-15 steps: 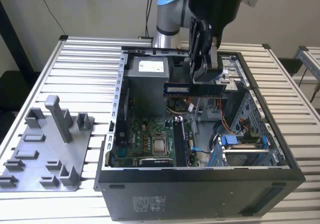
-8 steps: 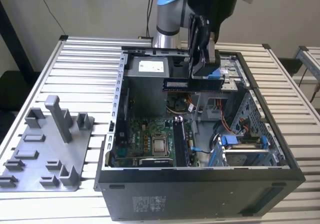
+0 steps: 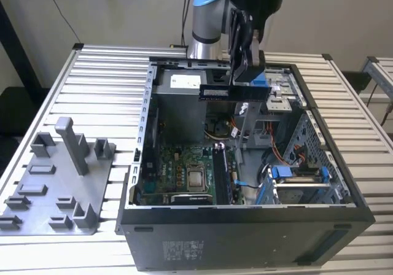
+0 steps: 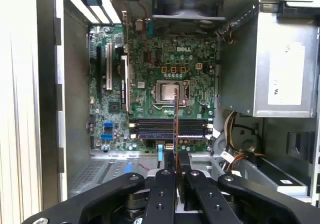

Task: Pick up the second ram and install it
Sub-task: 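Insert the second ram into the second slot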

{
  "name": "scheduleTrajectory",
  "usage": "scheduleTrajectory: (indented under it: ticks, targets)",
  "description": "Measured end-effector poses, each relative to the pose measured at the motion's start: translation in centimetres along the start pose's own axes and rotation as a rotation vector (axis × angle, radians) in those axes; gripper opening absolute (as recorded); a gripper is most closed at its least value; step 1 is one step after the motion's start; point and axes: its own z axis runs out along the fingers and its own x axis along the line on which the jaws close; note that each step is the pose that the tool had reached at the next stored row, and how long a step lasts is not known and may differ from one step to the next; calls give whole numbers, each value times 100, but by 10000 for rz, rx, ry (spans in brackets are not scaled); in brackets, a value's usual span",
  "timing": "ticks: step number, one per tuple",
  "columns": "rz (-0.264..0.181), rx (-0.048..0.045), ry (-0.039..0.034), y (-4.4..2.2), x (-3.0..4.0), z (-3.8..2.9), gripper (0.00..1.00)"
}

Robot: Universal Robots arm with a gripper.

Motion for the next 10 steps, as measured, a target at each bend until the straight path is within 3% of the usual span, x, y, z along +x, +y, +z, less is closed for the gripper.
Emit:
scheduleTrajectory:
  ticks: [10]
  targets:
    - [-6,-3,-351,2,-231,10,14]
